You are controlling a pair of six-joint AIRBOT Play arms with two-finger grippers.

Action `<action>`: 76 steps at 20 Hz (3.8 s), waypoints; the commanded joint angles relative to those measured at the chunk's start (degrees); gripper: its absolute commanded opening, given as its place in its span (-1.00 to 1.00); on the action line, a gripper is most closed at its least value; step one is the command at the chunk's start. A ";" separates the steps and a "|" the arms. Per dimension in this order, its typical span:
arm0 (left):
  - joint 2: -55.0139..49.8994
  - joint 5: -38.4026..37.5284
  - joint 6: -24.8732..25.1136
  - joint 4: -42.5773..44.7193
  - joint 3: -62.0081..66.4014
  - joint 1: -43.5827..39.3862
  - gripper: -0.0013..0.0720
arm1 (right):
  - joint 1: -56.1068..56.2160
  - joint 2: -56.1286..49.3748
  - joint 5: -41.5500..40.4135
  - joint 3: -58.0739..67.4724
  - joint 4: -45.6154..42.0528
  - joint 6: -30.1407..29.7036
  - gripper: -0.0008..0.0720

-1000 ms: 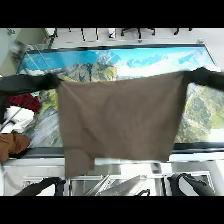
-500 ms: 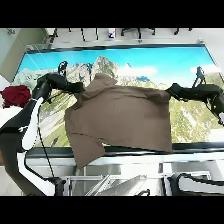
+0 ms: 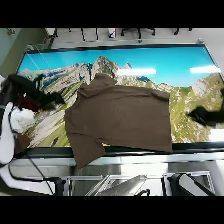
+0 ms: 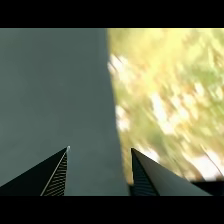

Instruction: Fold the shirts.

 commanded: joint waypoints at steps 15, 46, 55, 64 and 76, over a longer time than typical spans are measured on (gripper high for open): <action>4.98 -16.13 10.12 -14.71 -31.89 2.64 -0.91 | -9.70 1.84 -7.06 -14.78 -4.50 0.90 0.25; 60.72 -38.18 6.54 -17.25 10.16 0.98 -0.91 | 6.86 21.90 5.42 47.52 31.78 -2.89 -0.92; 52.39 -22.34 1.38 -10.10 29.77 0.98 -0.91 | 6.88 20.76 3.21 59.60 27.34 0.33 -0.92; 23.98 -12.31 2.14 -7.06 7.21 -8.17 -0.91 | 12.48 8.44 0.61 21.62 26.80 -5.01 -0.92; -21.33 -26.67 -4.09 -1.55 30.67 -12.61 -0.91 | 13.55 -37.40 18.64 26.93 30.05 -8.87 -0.92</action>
